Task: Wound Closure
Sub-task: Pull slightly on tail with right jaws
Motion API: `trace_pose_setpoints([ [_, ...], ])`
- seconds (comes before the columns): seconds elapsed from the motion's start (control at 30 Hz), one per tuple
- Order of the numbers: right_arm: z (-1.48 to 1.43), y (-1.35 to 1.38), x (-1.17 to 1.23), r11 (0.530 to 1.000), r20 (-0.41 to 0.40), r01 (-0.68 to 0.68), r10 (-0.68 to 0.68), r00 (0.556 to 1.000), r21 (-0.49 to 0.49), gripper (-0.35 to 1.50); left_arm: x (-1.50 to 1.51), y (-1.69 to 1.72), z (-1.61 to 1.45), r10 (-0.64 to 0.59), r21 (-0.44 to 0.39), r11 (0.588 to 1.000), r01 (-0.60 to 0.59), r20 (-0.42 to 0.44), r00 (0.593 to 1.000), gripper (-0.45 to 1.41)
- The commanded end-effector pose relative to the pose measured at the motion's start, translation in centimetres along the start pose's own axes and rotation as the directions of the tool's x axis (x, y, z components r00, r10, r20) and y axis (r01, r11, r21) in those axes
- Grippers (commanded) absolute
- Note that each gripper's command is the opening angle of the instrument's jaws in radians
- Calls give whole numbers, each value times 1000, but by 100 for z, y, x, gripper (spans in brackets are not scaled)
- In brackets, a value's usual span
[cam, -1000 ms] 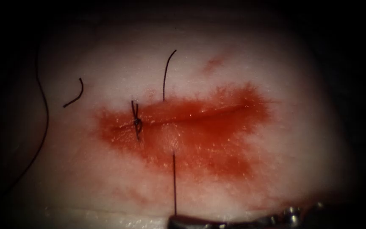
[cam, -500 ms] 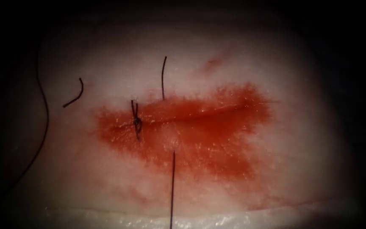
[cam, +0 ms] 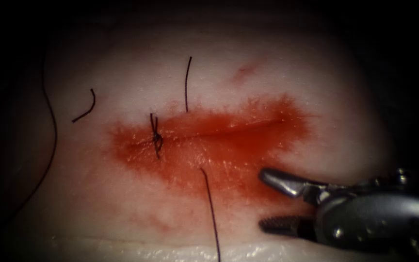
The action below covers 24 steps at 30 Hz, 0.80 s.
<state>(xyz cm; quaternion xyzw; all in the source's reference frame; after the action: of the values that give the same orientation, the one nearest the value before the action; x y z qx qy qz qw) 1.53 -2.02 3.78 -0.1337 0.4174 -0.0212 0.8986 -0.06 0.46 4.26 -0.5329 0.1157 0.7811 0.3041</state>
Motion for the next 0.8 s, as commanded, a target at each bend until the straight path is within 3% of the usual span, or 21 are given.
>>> trace_pose_setpoints([
  [0.03,7,6,-7,1000,18,6,-6,1000,-7,148,-4,2,6,0,-1,1000,0,-1,1000,-45],
  [0.13,7,16,-16,1000,44,-3,4,999,-12,143,-4,2,6,0,-1,1000,0,-2,1000,-45],
  [0.2,8,21,-21,996,31,-91,91,995,-6,121,-4,2,6,0,-1,1000,0,-1,1000,-45],
  [0.23,10,25,-24,982,15,-188,188,982,2,106,-4,2,6,0,-1,1000,0,-1,1000,-45],
  [0.33,20,32,-28,929,4,-369,370,929,-20,109,-4,3,7,0,0,1000,0,-1,1000,-45],
  [0.4,30,36,-30,858,-9,-512,512,859,-36,116,-5,3,7,0,-2,1000,0,-3,1000,-45],
  [0.43,34,38,-31,808,-16,-588,588,809,-37,116,-5,3,7,0,-2,1000,0,-3,1000,-45],
  [0.5,42,44,-34,662,-44,-749,748,663,-27,111,-5,3,8,0,-1,1000,0,-3,1000,-45],
  [0.57,51,50,-36,488,-77,-873,871,486,15,116,-5,3,8,1,-3,1000,-1,-1,1000,-45],
  [0.63,60,54,-37,387,-79,-921,920,384,37,124,-5,3,8,1,-3,1000,-1,-1,1000,-45],
  [0.7,68,57,-38,248,-73,-965,967,242,85,109,-5,3,8,1,-3,1000,-1,-1,1000,-45],
  [0.8,80,62,-37,88,-54,-987,995,82,133,108,-5,3,8,1,-3,1000,-1,-1,1000,-45],
])
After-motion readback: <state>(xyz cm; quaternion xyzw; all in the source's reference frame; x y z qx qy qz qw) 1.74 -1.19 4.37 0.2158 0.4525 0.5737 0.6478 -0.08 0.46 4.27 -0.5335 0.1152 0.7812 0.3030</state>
